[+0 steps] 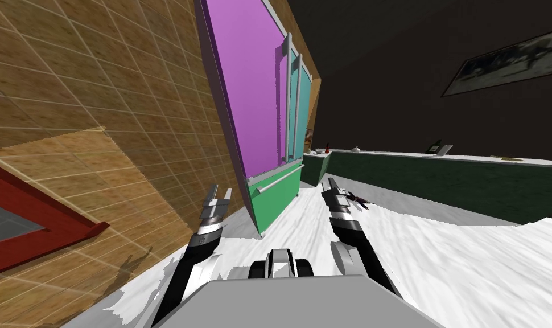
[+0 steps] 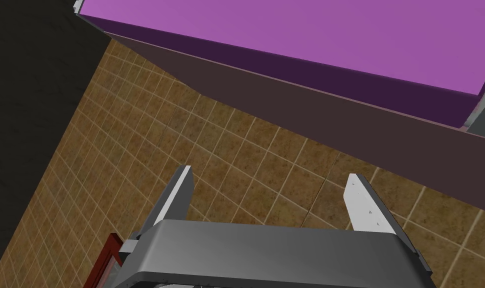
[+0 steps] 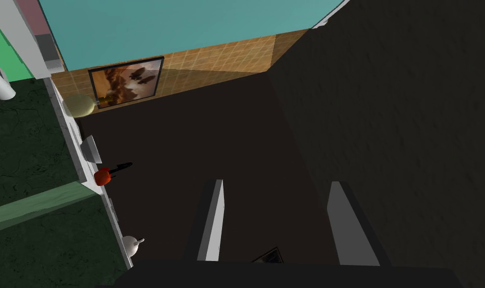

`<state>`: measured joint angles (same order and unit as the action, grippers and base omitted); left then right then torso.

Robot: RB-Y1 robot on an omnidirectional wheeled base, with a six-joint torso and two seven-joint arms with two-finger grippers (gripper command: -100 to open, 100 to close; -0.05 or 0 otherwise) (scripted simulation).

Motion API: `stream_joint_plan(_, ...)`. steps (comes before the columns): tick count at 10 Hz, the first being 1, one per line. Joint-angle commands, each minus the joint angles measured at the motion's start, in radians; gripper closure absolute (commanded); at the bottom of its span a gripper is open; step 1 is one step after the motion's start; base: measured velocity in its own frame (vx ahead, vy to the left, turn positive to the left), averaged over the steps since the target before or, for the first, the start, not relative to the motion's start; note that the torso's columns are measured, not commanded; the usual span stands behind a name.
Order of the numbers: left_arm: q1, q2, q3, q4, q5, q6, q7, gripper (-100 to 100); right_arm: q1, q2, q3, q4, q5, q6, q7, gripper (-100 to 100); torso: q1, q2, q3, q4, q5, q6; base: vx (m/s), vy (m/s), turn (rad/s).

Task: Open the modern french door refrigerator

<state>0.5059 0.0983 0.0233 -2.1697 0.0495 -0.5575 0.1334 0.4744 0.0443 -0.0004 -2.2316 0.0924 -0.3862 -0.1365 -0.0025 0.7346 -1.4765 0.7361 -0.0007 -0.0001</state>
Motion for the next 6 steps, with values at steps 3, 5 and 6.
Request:
stream_joint_plan(3,-0.024,0.043,0.024,0.094,0.022,-0.004,0.005,-100,0.0,0.0,0.0,0.0,0.0,0.0,0.0,0,0.003,0.003,0.0,0.002,0.001,0.0,0.095,-0.087,0.049)
stream_joint_plan(5,-0.032,0.05,0.034,0.134,0.032,-0.008,0.007,-100,0.0,0.0,0.0,0.0,0.0,0.0,0.0,0,0.004,0.005,0.002,0.002,0.001,0.0,0.071,-0.068,0.047)
stream_joint_plan(6,-0.036,0.051,0.039,0.153,0.036,-0.01,0.008,-100,0.0,0.0,0.0,0.0,0.0,0.0,0.0,0,0.003,0.004,0.001,0.002,0.001,0.0,0.083,-0.063,0.063)
